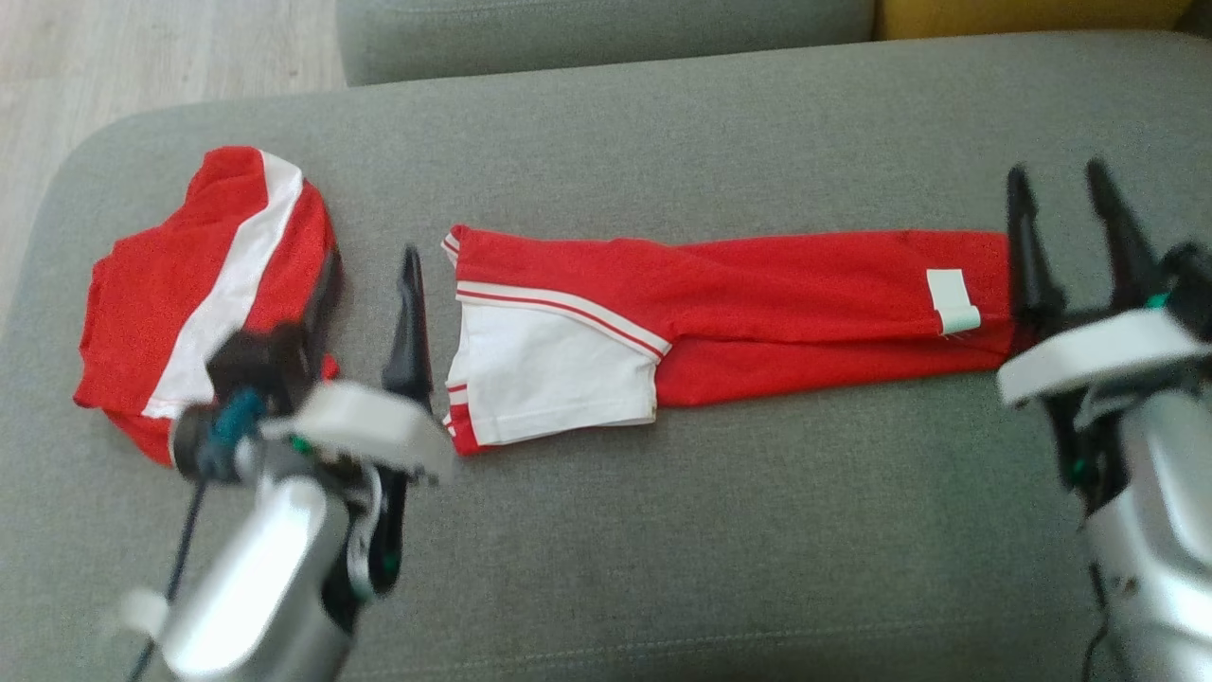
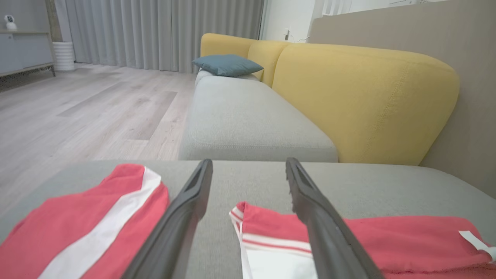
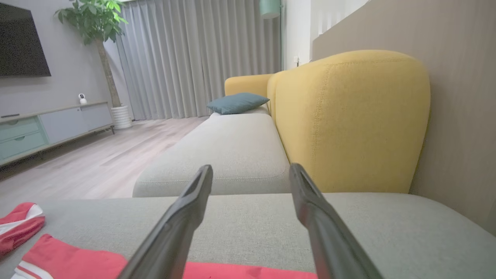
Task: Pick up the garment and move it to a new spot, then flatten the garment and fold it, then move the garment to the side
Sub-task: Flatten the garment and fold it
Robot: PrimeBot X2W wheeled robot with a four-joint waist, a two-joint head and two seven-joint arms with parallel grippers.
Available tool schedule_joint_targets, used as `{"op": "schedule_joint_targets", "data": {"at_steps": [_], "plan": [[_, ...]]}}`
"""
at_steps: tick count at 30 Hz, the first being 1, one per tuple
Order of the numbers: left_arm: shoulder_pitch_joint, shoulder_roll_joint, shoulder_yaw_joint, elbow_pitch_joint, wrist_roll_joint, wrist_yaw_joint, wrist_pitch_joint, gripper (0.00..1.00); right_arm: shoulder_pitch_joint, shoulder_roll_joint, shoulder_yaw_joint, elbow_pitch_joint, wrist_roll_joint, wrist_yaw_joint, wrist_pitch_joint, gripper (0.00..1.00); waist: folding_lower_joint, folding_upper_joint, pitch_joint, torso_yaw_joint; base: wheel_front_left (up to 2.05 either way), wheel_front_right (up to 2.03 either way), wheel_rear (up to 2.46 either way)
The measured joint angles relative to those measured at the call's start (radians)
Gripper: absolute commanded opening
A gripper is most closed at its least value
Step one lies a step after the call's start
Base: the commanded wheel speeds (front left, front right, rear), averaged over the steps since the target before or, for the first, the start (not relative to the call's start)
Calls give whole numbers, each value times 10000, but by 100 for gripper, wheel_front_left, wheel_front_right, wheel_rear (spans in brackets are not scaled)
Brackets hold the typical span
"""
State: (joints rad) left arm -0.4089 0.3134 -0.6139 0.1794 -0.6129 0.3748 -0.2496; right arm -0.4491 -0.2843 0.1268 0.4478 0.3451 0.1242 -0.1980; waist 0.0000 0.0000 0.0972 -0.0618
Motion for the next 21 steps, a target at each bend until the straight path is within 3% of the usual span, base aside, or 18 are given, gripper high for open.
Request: {"op": "schedule_joint_targets", "data": {"at_steps": [6, 14, 21], "plan": [[1723, -853, 1198, -188, 1058, -594, 0, 100, 1131, 767, -589, -150, -840, 0, -148, 100, 0, 0, -163, 65, 0, 0, 0], [2020, -1475, 1987, -88, 2123, -1582, 0, 100, 1329, 1175, -1361, 75, -1104, 0, 146, 100, 0, 0, 81, 243, 0, 0, 0], [1791, -1833, 2437, 169, 2755, -2180, 0, 100, 537, 1624, -3703, 1285, -1620, 0, 1565, 100, 0, 0, 828, 389, 0, 0, 0]]}}
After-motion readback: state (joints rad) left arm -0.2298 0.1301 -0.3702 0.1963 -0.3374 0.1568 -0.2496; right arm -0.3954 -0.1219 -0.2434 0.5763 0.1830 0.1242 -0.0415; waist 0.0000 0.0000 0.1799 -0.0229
